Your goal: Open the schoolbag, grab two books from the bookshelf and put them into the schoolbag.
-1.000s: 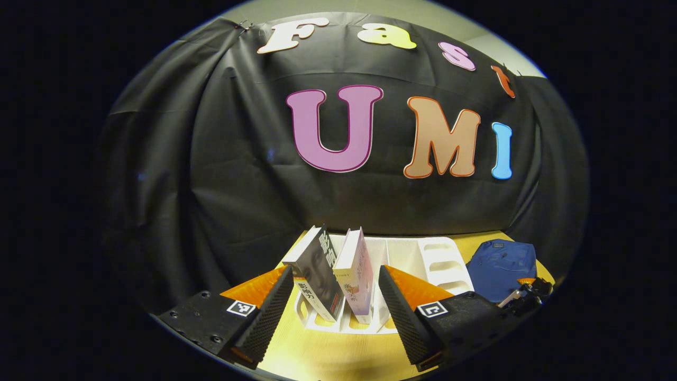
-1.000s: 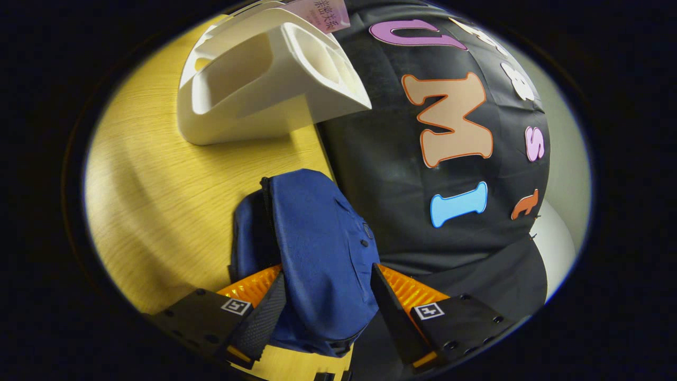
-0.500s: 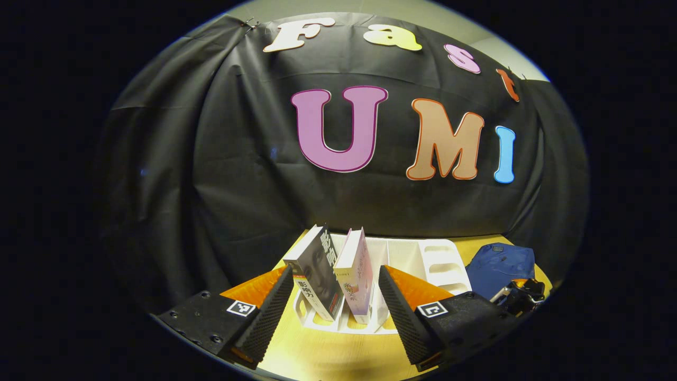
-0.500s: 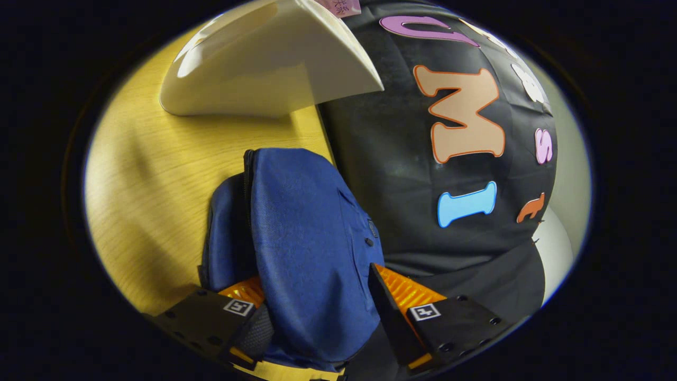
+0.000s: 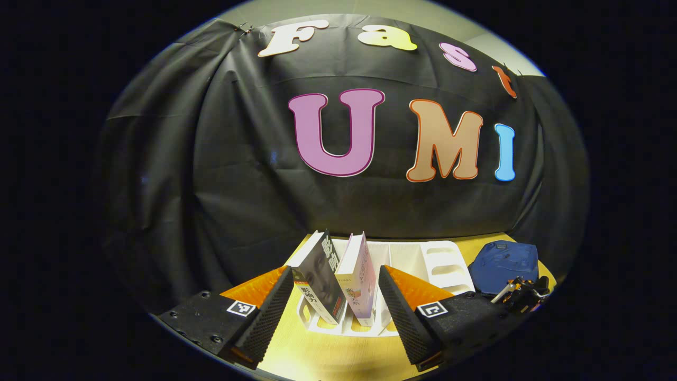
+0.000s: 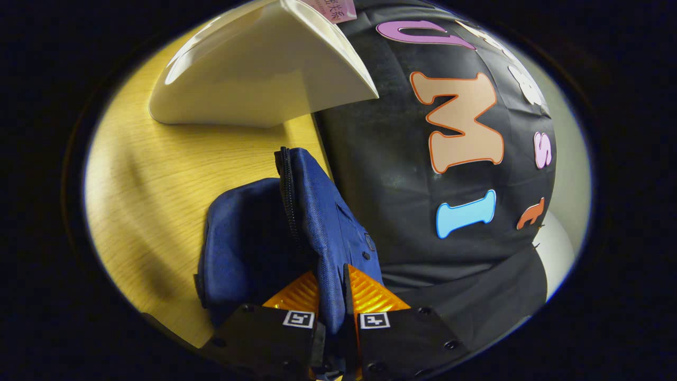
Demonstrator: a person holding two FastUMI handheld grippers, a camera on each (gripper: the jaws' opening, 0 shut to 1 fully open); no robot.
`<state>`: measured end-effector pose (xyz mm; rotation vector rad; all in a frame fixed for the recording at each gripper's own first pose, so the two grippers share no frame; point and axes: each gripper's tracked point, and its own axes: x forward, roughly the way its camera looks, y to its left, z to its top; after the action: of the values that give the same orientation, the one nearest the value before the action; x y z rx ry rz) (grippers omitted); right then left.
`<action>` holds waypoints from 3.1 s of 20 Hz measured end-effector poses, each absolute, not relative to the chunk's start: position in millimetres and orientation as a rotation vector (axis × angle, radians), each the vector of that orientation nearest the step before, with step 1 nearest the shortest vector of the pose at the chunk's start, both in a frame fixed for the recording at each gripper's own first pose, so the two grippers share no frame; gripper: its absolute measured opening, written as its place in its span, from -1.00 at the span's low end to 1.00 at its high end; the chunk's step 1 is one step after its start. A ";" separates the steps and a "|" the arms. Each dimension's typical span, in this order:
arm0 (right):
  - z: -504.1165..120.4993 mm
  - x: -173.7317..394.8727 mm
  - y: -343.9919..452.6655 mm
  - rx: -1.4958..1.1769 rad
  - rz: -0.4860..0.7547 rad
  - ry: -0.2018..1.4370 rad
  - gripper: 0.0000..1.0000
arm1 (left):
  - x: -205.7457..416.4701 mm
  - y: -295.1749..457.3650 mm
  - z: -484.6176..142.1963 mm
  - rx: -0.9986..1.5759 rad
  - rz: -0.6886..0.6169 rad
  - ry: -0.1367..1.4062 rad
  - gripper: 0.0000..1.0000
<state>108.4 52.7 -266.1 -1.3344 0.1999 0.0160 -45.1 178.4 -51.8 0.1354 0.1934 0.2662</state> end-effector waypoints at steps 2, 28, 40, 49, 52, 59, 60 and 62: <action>-255.8 109.0 52.1 -1.310 0.015 0.199 -0.65 | -43.4 178.9 -52.2 0.135 0.267 0.200 0.89; -177.7 137.0 22.3 -0.770 0.081 0.478 -0.81 | 76.0 182.3 -116.8 -0.053 -0.024 0.909 0.88; -172.6 140.3 15.4 -0.690 0.071 0.514 -0.78 | 105.3 192.4 -179.9 0.060 -0.062 1.327 0.43; -177.5 142.0 16.1 -0.672 0.078 0.529 -0.81 | 111.4 194.3 -196.4 0.031 -0.013 1.425 -0.12; -178.2 143.1 16.1 -0.676 0.081 0.531 -0.81 | 112.0 195.2 -196.1 0.011 0.007 1.427 -0.26; -180.2 145.0 15.5 -0.683 0.084 0.525 -0.81 | 100.7 193.2 -188.4 -0.004 0.096 1.442 -0.27; -179.2 145.0 14.7 -0.681 0.081 0.523 -0.81 | 95.5 192.1 -183.4 -0.013 0.113 1.439 -0.31; -174.8 144.7 14.5 -0.673 0.069 0.505 -0.82 | 88.6 186.2 -168.6 -0.001 0.109 1.418 -0.31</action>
<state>144.7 14.5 -174.8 -0.6726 0.5047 0.0694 88.6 186.2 -168.6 -0.0011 1.4184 0.1087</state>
